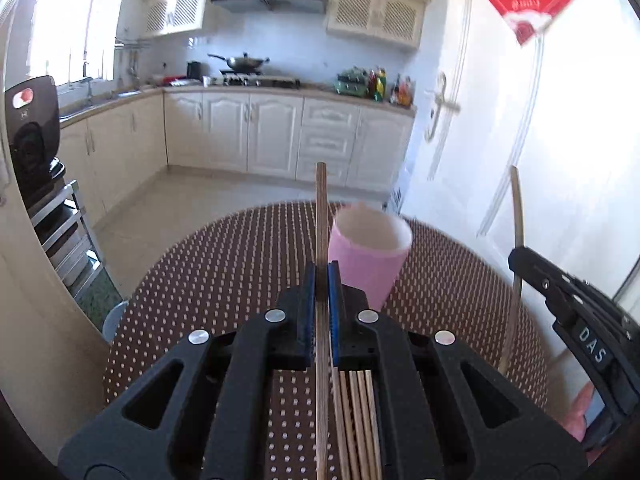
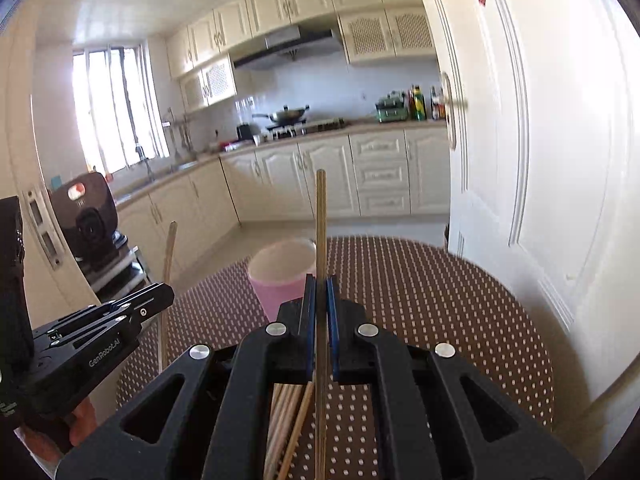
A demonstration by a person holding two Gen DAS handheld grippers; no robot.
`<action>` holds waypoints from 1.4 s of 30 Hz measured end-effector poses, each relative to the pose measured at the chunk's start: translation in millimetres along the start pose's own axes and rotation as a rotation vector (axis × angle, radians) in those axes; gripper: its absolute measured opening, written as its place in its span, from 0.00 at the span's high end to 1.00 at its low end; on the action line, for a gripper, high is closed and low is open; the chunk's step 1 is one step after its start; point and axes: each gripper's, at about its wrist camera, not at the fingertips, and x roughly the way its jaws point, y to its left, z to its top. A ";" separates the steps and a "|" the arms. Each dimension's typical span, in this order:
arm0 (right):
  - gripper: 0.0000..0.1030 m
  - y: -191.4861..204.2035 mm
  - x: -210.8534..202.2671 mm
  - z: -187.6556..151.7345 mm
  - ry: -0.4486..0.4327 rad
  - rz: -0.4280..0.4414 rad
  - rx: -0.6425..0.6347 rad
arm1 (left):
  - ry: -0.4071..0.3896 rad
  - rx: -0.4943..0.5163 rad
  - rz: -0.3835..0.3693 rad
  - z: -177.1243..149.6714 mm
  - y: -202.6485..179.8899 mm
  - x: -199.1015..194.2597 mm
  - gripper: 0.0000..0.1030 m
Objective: Organize utensils
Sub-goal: 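Lift both held chopsticks over the pink cup and lower them inside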
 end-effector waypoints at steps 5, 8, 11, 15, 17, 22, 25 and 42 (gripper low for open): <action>0.96 1.3 -2.9 14.7 -0.078 0.009 0.011 | -0.071 -0.033 -0.005 14.9 0.9 -5.0 0.94; 0.96 1.8 -4.0 26.1 -0.128 0.009 0.014 | -0.100 -0.036 0.000 23.7 -2.9 -7.4 0.94; 0.96 2.6 -2.5 37.9 -0.165 0.025 0.021 | -0.132 -0.043 0.024 35.6 -6.8 -10.1 0.94; 0.96 3.3 0.9 47.6 -0.197 0.029 0.020 | -0.183 -0.051 0.021 54.9 -13.4 -13.6 0.94; 0.96 3.1 0.2 52.4 -0.213 0.036 0.023 | -0.211 -0.050 0.022 62.3 -16.2 -16.0 0.94; 0.96 4.4 -3.8 71.5 -0.265 0.061 0.017 | -0.282 -0.045 0.034 83.3 -24.8 -19.2 0.94; 0.96 6.0 -0.3 80.2 -0.283 0.075 0.009 | -0.310 -0.037 0.034 91.8 -30.0 -17.2 0.94; 0.96 6.3 38.9 108.3 -0.299 0.080 -0.032 | -0.392 -0.078 0.012 128.4 -30.8 25.3 0.94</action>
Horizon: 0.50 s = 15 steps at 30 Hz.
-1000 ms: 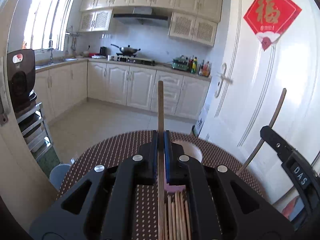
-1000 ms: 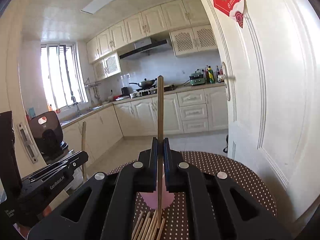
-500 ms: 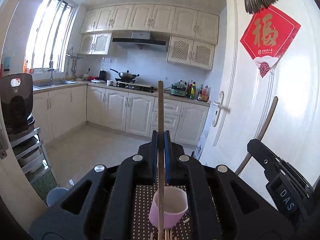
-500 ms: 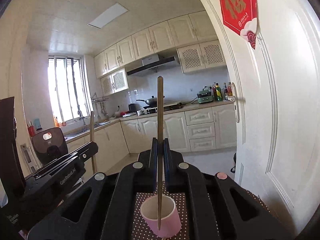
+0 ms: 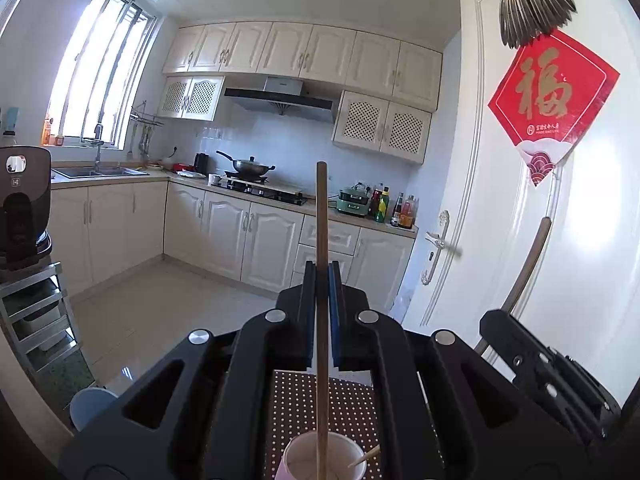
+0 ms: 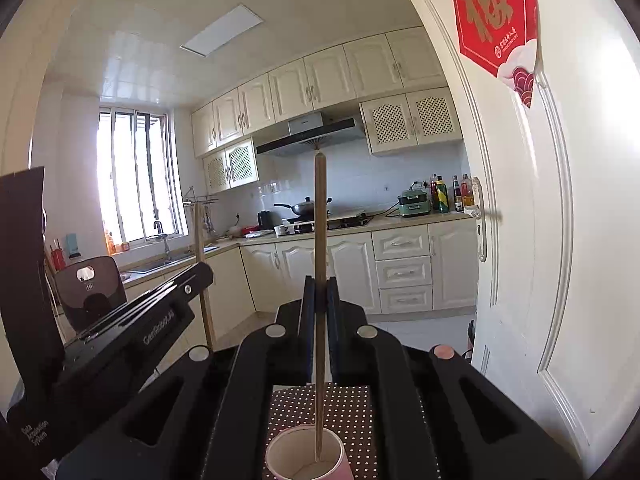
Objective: Organize utensils
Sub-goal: 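Lift both held chopsticks over the pink cup and lower them inside, then open the right gripper in the cup while the left gripper releases its chopstick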
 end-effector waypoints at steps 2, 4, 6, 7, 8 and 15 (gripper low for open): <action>0.96 -1.6 6.9 -5.6 0.016 -0.001 -0.002 | -0.009 0.004 0.020 -4.4 -1.7 8.8 0.94; 0.96 -4.1 15.0 -11.2 0.037 -0.003 -0.002 | -0.003 0.015 0.029 -10.7 -2.5 15.6 0.93; 0.96 -6.9 21.6 -17.1 0.059 -0.006 0.002 | 0.011 0.022 0.039 -16.5 -2.8 23.5 0.93; 0.96 -8.5 24.6 -18.9 0.068 -0.007 0.004 | 0.017 0.025 0.045 -20.1 -2.0 27.5 0.93; 0.96 -10.4 28.1 -21.8 0.081 -0.010 0.008 | 0.016 0.028 0.056 -23.5 -1.0 30.3 0.93; 0.95 -17.6 41.9 -37.5 0.164 0.002 0.031 | 0.047 0.003 0.043 -36.2 9.5 42.7 0.93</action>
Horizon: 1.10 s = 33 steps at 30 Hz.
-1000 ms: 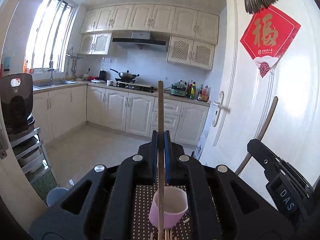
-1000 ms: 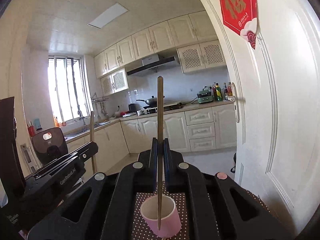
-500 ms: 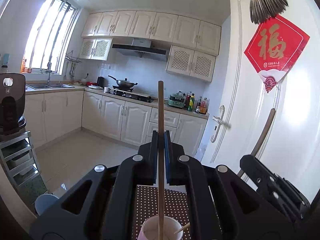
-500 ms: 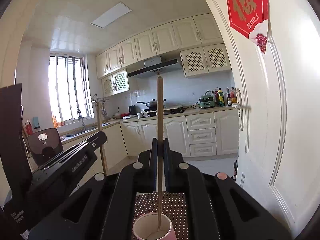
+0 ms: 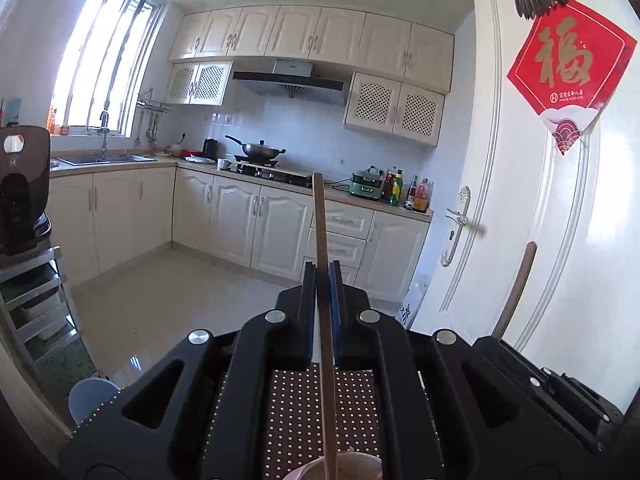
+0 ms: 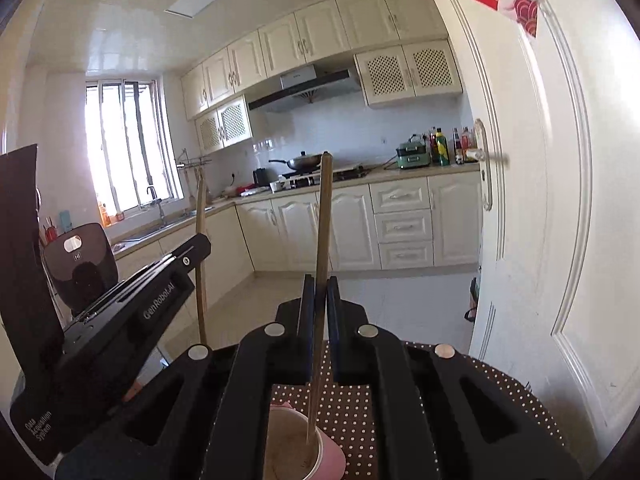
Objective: Organize utensils
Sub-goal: 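Open the right gripper in the cup while the left gripper releases its chopstick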
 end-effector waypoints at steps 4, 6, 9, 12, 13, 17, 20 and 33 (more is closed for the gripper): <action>0.95 2.1 0.8 -4.3 0.012 -0.013 -0.005 | -0.017 -0.015 0.012 0.2 3.0 3.4 0.92; 0.95 3.0 2.8 -3.4 0.017 -0.018 -0.010 | -0.017 -0.011 0.017 3.1 1.7 7.6 0.92; 0.95 5.0 3.0 -4.4 0.019 -0.020 -0.017 | -0.035 0.000 0.029 5.4 -0.6 8.9 0.92; 0.95 4.9 3.1 -5.2 0.022 -0.022 -0.016 | -0.037 -0.012 0.020 9.3 0.0 9.5 0.93; 0.95 4.5 3.2 -4.8 0.021 -0.022 -0.016 | -0.036 -0.017 0.017 10.7 0.2 9.8 0.93; 0.95 5.2 3.1 -4.7 0.014 -0.023 -0.025 | -0.052 -0.003 0.028 14.0 -3.8 10.6 0.93; 0.95 5.4 3.5 -5.2 0.016 -0.022 -0.026 | -0.048 -0.009 0.021 13.9 -4.1 11.4 0.93; 0.61 3.9 3.9 -10.9 0.052 -0.031 -0.029 | 0.068 0.077 0.001 -11.9 -0.8 16.1 0.92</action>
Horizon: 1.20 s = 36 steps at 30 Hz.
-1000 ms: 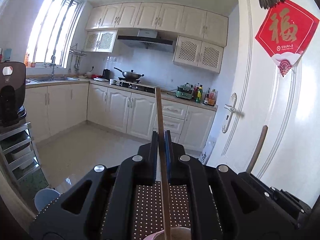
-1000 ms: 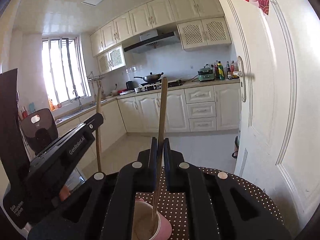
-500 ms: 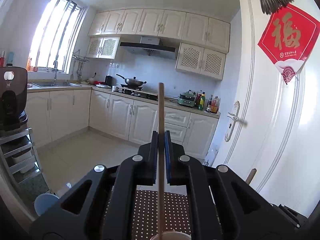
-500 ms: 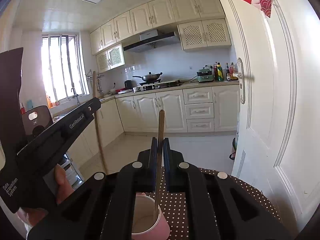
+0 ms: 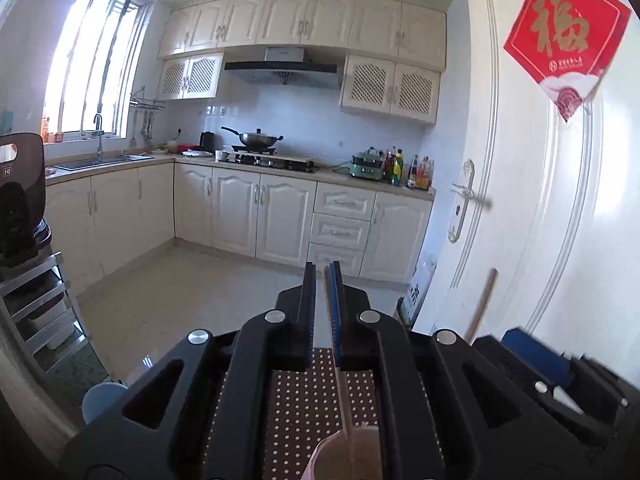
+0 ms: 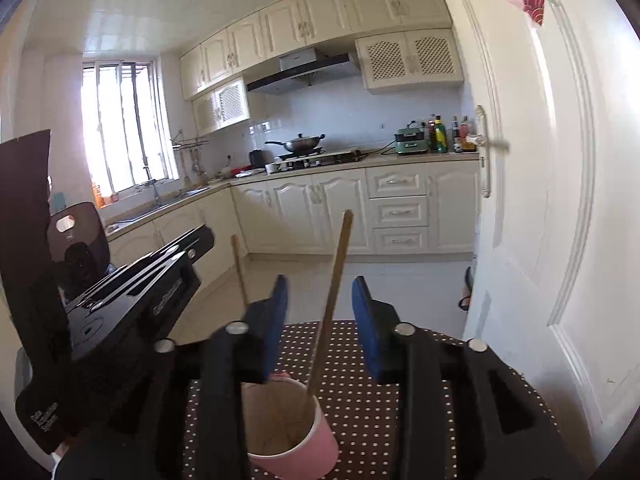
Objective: Organize utensils
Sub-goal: 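Open the right gripper in the cup while the left gripper releases its chopstick, then withdraw both grippers from the cup back toward the chopsticks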
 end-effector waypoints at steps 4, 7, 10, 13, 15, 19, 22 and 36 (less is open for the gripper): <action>0.51 -2.3 -4.5 -3.4 0.013 -0.015 -0.006 | 0.064 0.024 -0.040 -4.5 6.2 -2.3 0.56; 0.45 -4.2 -8.8 -6.2 0.024 -0.027 -0.006 | 0.069 0.017 -0.047 -7.9 12.9 -8.5 0.43; 0.43 -4.9 -14.1 -9.7 0.033 -0.042 -0.013 | 0.089 0.040 -0.022 -13.8 15.1 -12.7 0.43; 0.41 -3.9 -19.2 -13.1 0.039 -0.046 -0.020 | 0.097 0.065 -0.005 -21.2 16.9 -19.8 0.43; 0.39 -3.6 -23.2 -15.9 0.045 -0.051 -0.023 | 0.101 0.067 0.002 -25.0 18.4 -25.0 0.43; 0.37 -2.3 -32.7 -22.2 0.058 -0.062 -0.034 | 0.114 0.077 0.005 -32.1 20.4 -35.5 0.43; 0.35 -2.2 -41.2 -26.6 0.065 -0.073 -0.039 | 0.119 0.079 0.006 -35.1 20.8 -43.3 0.43; 0.22 -9.1 -80.3 -53.7 0.113 -0.134 -0.014 | 0.170 0.058 0.011 -62.9 25.7 -85.2 0.43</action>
